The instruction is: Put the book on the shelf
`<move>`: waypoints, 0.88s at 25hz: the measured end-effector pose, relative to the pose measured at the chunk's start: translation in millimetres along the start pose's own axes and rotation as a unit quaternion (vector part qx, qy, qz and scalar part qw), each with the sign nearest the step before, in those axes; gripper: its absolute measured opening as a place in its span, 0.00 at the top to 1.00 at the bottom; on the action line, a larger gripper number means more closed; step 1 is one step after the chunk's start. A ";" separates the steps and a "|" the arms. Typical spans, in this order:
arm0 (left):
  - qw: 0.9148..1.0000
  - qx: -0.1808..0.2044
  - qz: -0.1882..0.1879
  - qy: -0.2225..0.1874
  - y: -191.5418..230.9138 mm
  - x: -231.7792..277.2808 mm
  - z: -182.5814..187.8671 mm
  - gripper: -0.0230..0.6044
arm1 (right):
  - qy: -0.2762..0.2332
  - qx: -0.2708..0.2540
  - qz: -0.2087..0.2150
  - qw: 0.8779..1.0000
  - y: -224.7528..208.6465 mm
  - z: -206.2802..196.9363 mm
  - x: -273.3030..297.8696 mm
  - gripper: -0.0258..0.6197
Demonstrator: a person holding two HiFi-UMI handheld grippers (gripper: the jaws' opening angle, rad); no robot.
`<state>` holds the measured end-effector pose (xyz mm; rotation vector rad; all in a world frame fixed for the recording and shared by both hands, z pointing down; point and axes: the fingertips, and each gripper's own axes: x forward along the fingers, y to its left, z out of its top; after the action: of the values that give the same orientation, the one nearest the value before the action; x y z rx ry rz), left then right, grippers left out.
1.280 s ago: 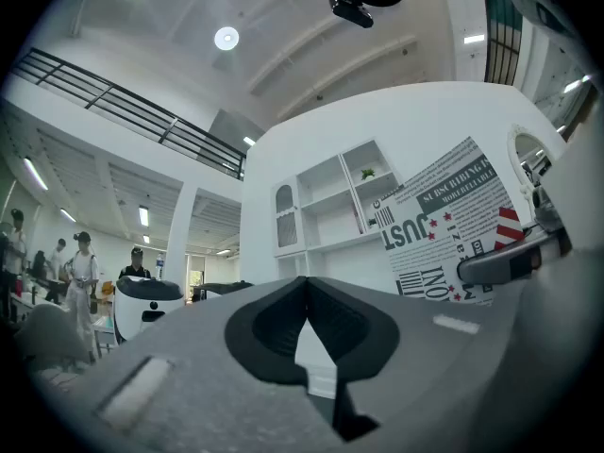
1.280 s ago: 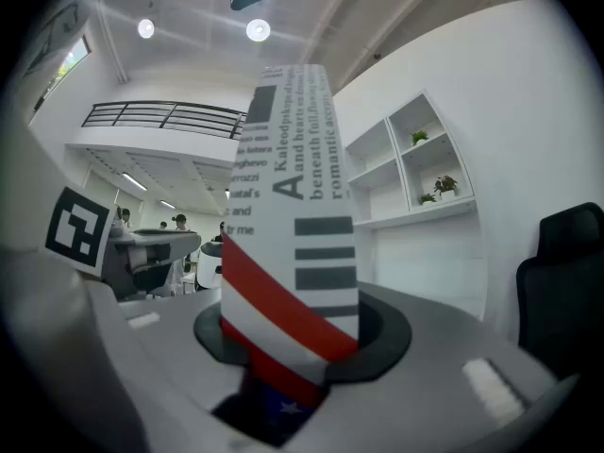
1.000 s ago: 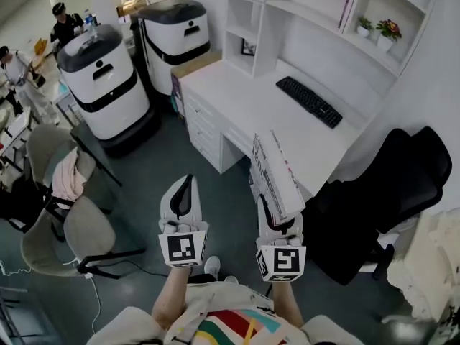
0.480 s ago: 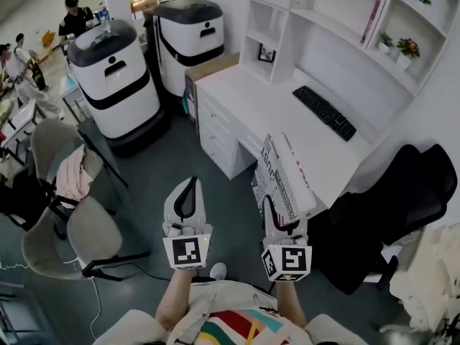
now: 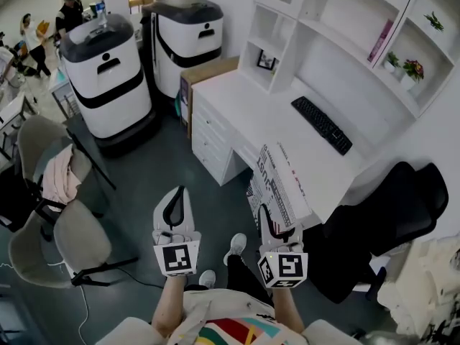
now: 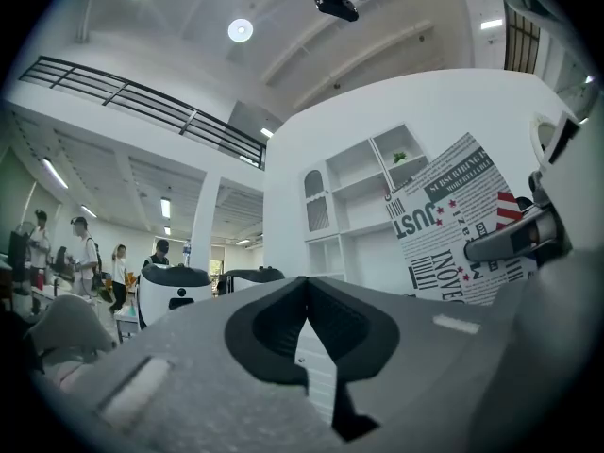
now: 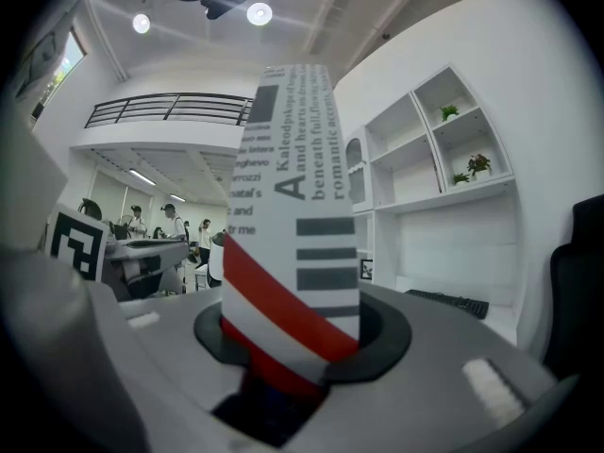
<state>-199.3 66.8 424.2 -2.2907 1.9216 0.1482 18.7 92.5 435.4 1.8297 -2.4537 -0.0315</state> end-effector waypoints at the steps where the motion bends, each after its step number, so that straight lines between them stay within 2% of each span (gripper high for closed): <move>1: 1.000 0.002 0.001 0.004 0.3 3.6 -3.5 0.97 | 0.002 0.001 0.005 1.000 -0.6 -1.8 7.2 0.71; 7: 0.999 0.019 0.021 0.016 5.5 41.3 -22.9 0.97 | 0.001 0.011 0.054 0.999 1.2 -10.9 61.1 0.71; 12: 0.999 0.029 0.025 0.023 0.3 89.9 -26.9 0.97 | -0.011 0.014 0.066 0.998 -25.0 -5.1 109.9 0.71; 17: 0.999 0.038 0.004 0.032 -25.2 168.1 -43.7 0.97 | -0.019 0.015 0.045 0.999 -80.2 -1.3 155.2 0.71; 22: 0.998 0.019 -0.048 0.034 -98.9 263.5 -50.9 0.97 | -0.027 0.019 0.008 0.999 -159.7 2.7 188.4 0.71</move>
<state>-56.7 -180.9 434.4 -2.3860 1.8245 0.0240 117.8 -133.7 432.3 1.8472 -2.5227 -0.0345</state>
